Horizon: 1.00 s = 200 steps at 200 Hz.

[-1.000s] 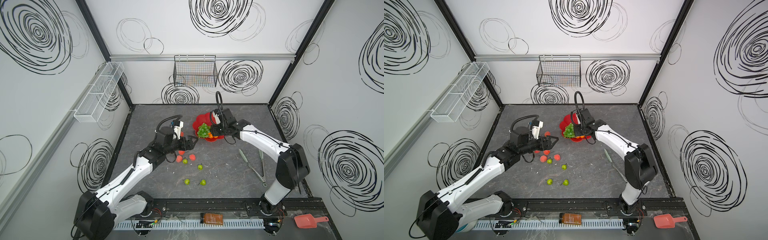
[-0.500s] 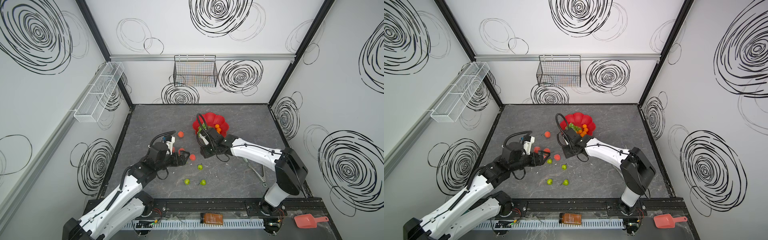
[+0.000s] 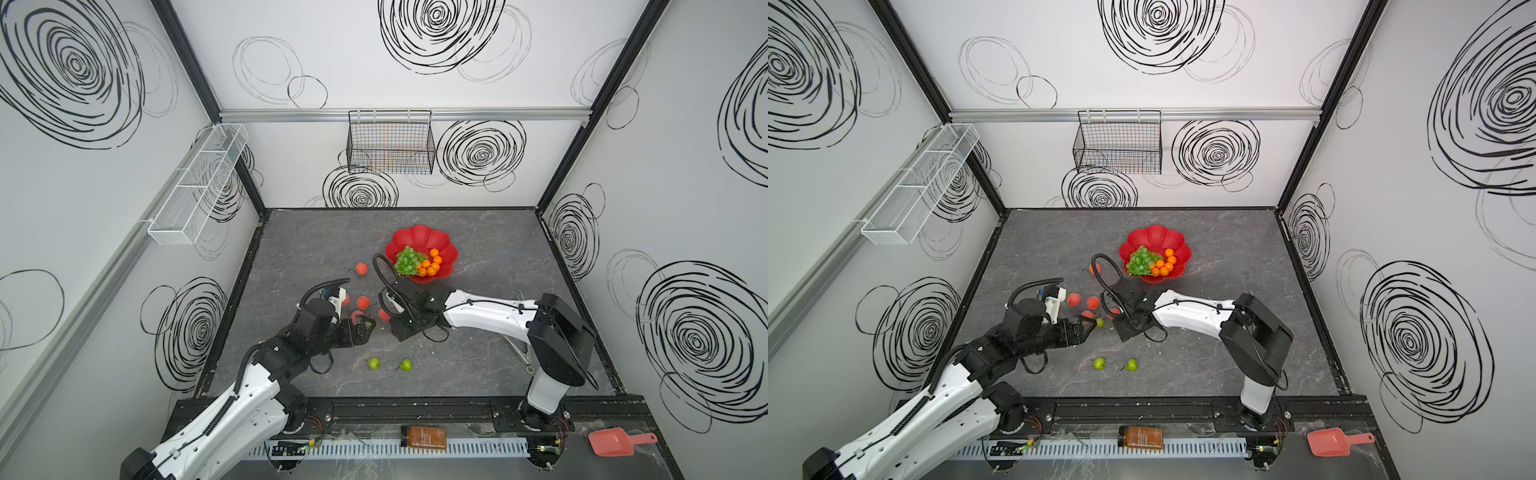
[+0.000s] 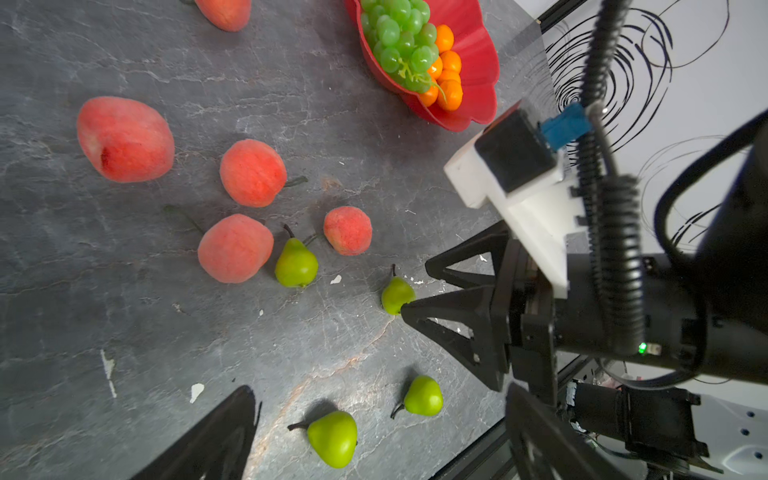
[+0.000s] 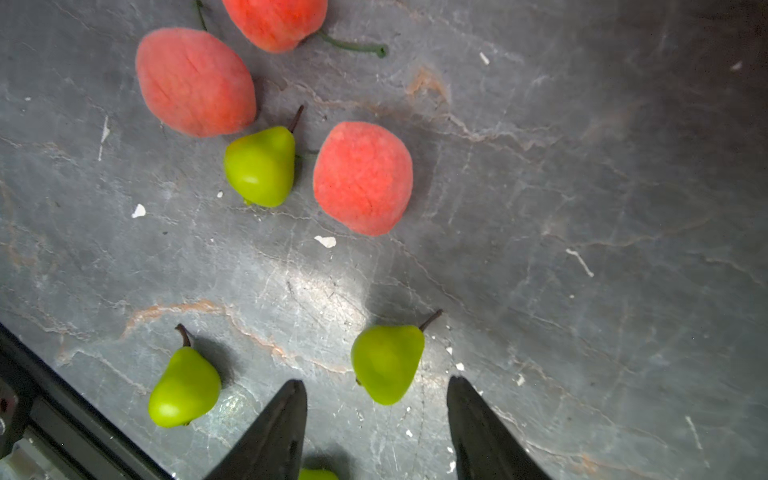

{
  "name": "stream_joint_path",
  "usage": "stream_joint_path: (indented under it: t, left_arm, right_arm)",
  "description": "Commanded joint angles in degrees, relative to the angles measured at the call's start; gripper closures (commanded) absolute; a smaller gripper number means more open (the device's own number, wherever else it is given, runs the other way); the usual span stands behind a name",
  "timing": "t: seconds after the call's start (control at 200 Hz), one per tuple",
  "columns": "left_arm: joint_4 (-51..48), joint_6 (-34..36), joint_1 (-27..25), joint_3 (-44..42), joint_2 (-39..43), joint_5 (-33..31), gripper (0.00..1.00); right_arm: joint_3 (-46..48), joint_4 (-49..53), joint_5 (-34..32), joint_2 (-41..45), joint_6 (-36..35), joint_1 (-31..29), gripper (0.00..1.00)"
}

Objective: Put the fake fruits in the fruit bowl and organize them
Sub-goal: 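Move the right gripper over a small green pear near the robot, then lower and close the right gripper on the green pear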

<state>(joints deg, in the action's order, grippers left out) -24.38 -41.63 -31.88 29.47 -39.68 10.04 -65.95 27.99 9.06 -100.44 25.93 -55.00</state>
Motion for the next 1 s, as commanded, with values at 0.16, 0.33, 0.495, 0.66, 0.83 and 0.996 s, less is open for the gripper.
stream_joint_path:
  t: [0.16, 0.33, 0.495, 0.66, 0.83, 0.996]
  left_arm:
    - [0.47, -2.76, 3.28, -1.54, 2.74, 0.87, 0.04]
    - [0.30, -2.54, 4.25, -1.35, 2.87, 1.08, 0.04]
    - [0.45, -2.02, 4.33, -1.26, 2.44, 1.37, 0.04]
    - [0.91, -1.62, 4.41, -1.26, 1.71, 1.87, 0.04]
    - [1.11, -1.62, 4.45, -1.40, 1.97, 1.82, 0.04]
    - [1.22, -1.53, 4.38, -1.45, 1.81, 2.25, 0.04]
  right_arm:
    - [-2.36, -0.16, -1.74, -2.17, 1.31, -0.88, 0.41]
    - [-2.63, 1.82, -3.35, -4.17, 1.60, -1.50, 0.41]
    - [-2.51, 1.73, -2.74, -5.29, 1.49, -1.92, 0.42]
    - [-2.75, 1.19, -2.86, -6.33, 1.79, -2.13, 0.44]
    - [-3.08, 1.36, -3.70, -7.37, 1.88, -2.24, 0.46]
    - [-3.21, 1.35, -3.87, -7.92, 1.75, -2.22, 0.53]
